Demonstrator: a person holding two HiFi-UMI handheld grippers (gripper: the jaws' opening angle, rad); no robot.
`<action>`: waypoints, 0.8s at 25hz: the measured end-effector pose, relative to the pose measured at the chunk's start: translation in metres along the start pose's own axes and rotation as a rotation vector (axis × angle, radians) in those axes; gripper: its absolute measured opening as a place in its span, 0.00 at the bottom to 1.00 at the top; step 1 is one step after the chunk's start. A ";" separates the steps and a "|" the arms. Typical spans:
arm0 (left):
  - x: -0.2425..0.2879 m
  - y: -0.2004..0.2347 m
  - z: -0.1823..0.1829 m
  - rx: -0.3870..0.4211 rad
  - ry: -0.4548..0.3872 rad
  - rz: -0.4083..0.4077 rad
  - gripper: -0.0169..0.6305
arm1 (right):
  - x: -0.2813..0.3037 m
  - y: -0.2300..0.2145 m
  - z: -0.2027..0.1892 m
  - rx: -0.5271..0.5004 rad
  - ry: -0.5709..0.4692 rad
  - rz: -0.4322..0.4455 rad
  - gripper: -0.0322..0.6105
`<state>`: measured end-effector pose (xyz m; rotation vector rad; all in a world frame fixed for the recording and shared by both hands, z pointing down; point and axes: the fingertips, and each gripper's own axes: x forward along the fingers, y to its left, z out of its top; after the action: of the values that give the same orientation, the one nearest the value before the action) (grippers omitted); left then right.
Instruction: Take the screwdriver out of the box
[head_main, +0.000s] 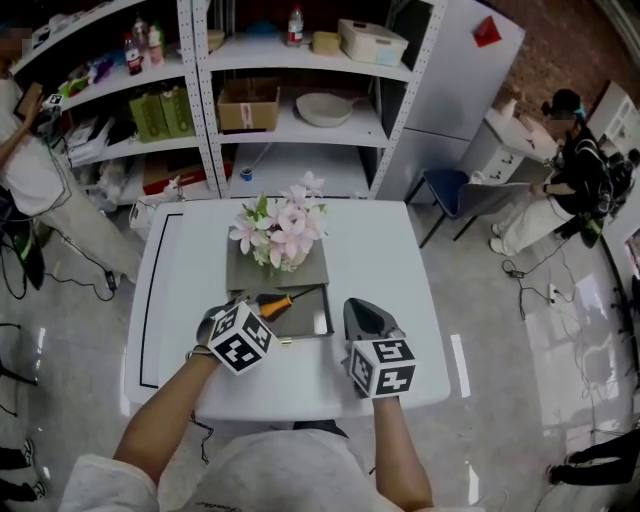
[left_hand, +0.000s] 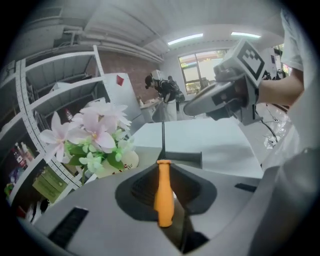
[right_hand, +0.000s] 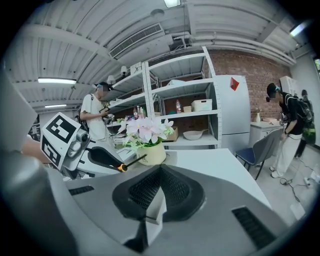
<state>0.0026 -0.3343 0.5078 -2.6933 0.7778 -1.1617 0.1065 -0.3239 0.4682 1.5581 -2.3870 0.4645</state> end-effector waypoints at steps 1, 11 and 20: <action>-0.005 0.003 0.004 -0.016 -0.025 0.017 0.14 | 0.000 0.002 0.001 -0.001 -0.003 0.001 0.06; -0.074 0.032 0.036 -0.146 -0.255 0.194 0.14 | -0.005 0.025 0.017 -0.017 -0.036 0.017 0.06; -0.129 0.052 0.029 -0.276 -0.386 0.327 0.14 | -0.016 0.052 0.033 -0.035 -0.080 0.028 0.06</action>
<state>-0.0730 -0.3177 0.3884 -2.7210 1.3163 -0.4722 0.0637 -0.3041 0.4257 1.5576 -2.4655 0.3704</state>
